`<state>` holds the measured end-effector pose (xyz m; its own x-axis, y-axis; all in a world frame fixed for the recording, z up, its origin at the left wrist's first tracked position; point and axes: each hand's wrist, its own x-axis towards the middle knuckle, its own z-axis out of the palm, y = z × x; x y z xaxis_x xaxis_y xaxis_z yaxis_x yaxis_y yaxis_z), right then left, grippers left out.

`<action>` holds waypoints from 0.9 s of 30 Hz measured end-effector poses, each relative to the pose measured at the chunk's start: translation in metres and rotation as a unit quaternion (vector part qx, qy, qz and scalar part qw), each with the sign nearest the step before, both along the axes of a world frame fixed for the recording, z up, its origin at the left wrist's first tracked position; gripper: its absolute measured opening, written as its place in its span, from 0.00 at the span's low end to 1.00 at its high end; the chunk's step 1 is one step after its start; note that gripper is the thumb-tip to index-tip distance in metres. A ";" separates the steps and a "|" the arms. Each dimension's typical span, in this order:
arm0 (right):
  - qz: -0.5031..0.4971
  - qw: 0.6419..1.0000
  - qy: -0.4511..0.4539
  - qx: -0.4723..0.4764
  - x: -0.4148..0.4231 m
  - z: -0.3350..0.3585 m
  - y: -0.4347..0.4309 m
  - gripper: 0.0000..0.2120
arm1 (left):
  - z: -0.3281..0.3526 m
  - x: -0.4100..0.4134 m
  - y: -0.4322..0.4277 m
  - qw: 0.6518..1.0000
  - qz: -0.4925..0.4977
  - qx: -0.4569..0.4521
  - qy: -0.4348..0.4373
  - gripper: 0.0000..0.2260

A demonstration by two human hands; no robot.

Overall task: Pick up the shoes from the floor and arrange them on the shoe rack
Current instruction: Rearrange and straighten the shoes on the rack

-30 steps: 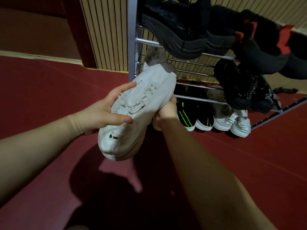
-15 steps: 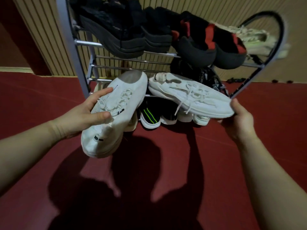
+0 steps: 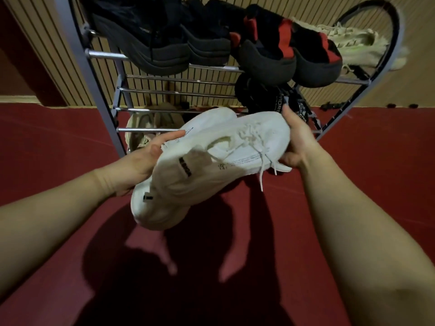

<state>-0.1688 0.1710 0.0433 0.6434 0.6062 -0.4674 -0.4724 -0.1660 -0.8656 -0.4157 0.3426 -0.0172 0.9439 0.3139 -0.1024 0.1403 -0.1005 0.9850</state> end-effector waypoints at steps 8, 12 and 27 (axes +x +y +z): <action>-0.062 0.956 0.180 0.225 -0.073 -0.031 0.027 0.32 | -0.009 -0.011 0.010 0.999 0.026 -0.012 -0.019 0.40; -0.014 0.985 0.050 0.163 -0.116 -0.053 0.032 0.46 | -0.013 -0.010 0.012 0.997 0.079 0.020 -0.015 0.36; 0.077 0.991 -0.027 0.110 -0.053 -0.048 0.033 0.37 | -0.010 0.013 0.014 0.979 0.189 0.081 0.016 0.36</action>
